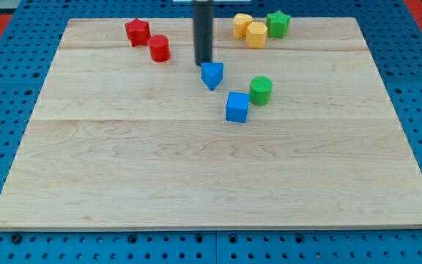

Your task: Push the green star into blue triangle

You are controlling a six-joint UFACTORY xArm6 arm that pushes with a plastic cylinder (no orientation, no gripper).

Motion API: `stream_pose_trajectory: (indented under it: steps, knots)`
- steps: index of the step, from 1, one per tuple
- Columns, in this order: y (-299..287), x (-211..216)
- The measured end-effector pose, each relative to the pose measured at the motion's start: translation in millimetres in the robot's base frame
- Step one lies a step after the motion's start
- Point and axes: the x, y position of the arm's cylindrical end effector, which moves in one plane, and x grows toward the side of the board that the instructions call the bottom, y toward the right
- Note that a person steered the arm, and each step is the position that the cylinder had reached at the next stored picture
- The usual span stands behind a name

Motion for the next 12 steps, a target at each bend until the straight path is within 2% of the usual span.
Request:
stream_pose_trajectory:
  steps: [2, 3, 4, 5, 7, 9, 10, 11, 12]
  knots:
    - [51, 48]
    - [140, 12]
    - [226, -43]
    - [244, -118]
    - [218, -120]
    - [116, -120]
    - [110, -101]
    - [97, -64]
    - [97, -56]
